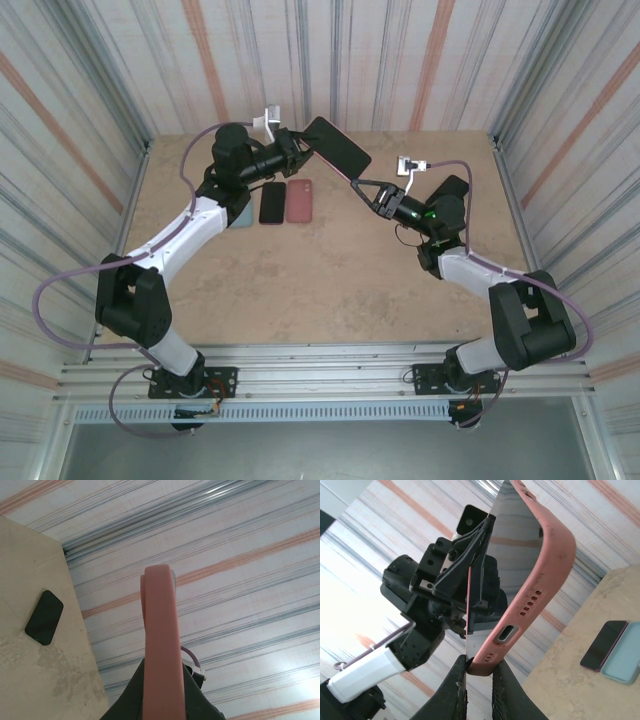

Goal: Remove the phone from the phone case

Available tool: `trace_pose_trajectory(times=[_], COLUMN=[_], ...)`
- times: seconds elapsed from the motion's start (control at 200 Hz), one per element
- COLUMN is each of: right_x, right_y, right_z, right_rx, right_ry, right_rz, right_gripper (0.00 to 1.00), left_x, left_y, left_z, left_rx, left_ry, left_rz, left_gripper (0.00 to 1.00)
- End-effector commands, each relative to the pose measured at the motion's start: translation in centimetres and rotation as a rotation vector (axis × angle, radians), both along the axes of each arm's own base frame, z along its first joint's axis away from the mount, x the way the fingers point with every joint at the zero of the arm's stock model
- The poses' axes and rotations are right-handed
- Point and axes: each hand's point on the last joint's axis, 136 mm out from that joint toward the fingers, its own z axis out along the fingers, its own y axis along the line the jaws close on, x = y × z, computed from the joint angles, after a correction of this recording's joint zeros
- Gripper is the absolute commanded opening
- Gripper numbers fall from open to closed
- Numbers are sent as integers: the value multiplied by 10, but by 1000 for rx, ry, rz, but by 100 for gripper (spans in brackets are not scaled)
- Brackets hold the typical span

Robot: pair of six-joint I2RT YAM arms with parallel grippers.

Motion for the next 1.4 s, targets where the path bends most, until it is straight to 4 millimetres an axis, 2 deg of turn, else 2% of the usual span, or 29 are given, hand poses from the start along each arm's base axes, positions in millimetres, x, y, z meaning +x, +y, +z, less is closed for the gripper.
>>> trace_pose_trajectory(times=[0.0,0.125,0.251,0.321,0.391,0.491,0.661,0.797,1.022,1.393], right_x=[19,22,27,27,22,10,-9,-19,-27,-12], right_y=[1,-4,-12,-15,-14,-12,-5,-1,7,5], right_z=[-53,-63,-64,-54,-42,-30,-19,-7,12,14], right_rx=[-167,-242,-244,-205,-174,-148,-101,-57,-18,3], right_ry=[96,95,106,87,56,8,-34,-55,-93,-61], right_rz=[-64,-111,-139,-132,-108,-69,3,31,66,39], right_gripper=[7,6,6,6,7,14,36,41,45,38], left_x=[-45,-53,-59,-63,-57,-45,-26,-21,-17,-22], left_y=[-16,-25,-34,-37,-32,-20,-3,-1,3,-1], left_z=[66,70,71,69,58,51,49,49,38,38], left_rx=[-150,-189,-216,-194,-144,-78,-10,-1,-1,-62], left_ry=[-77,-55,-46,-60,-57,-102,-168,-186,-159,-112], left_rz=[-145,-186,-219,-237,-193,-118,-25,-3,13,-39], left_gripper=[0,0,0,0,0,0,0,0,0,0])
